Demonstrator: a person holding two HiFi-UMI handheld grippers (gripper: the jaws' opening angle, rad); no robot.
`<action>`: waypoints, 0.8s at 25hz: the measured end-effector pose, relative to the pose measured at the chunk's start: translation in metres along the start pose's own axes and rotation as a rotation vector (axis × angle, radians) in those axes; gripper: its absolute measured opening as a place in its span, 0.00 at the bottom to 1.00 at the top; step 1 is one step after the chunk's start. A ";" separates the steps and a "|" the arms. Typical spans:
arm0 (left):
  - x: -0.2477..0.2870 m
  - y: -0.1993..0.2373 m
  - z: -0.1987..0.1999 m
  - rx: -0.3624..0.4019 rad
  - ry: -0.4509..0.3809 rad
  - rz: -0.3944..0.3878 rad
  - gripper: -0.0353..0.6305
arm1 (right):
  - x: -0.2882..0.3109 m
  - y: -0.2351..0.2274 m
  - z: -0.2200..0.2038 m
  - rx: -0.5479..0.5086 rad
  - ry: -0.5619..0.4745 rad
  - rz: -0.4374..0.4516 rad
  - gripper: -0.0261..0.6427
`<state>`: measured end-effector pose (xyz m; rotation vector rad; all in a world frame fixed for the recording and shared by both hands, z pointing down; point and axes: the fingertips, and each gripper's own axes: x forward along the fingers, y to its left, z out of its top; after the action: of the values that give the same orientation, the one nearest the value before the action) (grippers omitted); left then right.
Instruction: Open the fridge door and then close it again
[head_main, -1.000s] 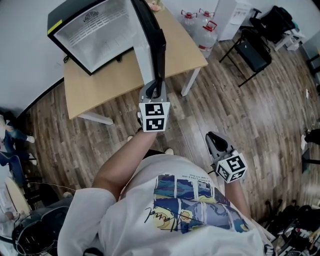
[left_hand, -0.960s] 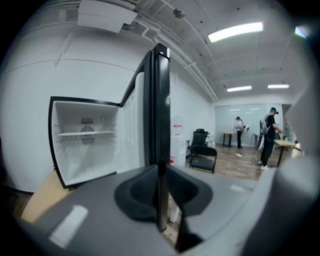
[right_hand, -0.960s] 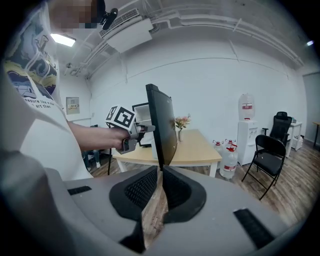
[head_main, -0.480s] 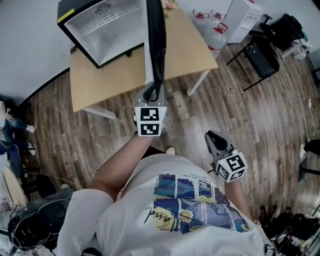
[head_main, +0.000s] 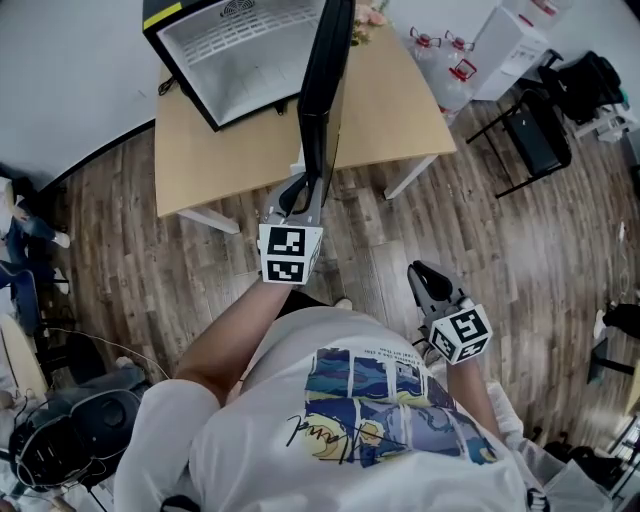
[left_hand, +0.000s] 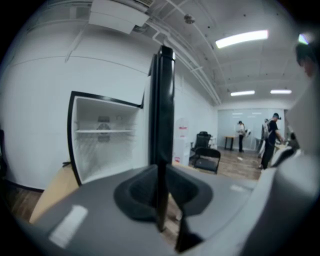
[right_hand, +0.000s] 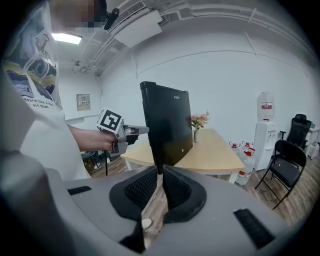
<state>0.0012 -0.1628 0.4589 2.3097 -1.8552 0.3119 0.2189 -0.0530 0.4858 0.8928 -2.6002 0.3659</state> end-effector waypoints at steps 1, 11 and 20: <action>-0.001 0.006 -0.001 0.000 -0.003 -0.004 0.15 | 0.005 0.002 0.002 -0.002 0.001 0.006 0.09; -0.013 0.054 -0.005 -0.042 -0.024 -0.031 0.14 | 0.048 0.013 0.027 -0.035 0.010 0.044 0.09; -0.018 0.094 -0.006 -0.050 -0.037 -0.087 0.14 | 0.085 0.021 0.047 -0.047 0.017 0.062 0.09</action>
<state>-0.0944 -0.1648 0.4598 2.3692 -1.7520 0.2098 0.1313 -0.0995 0.4766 0.7907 -2.6143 0.3258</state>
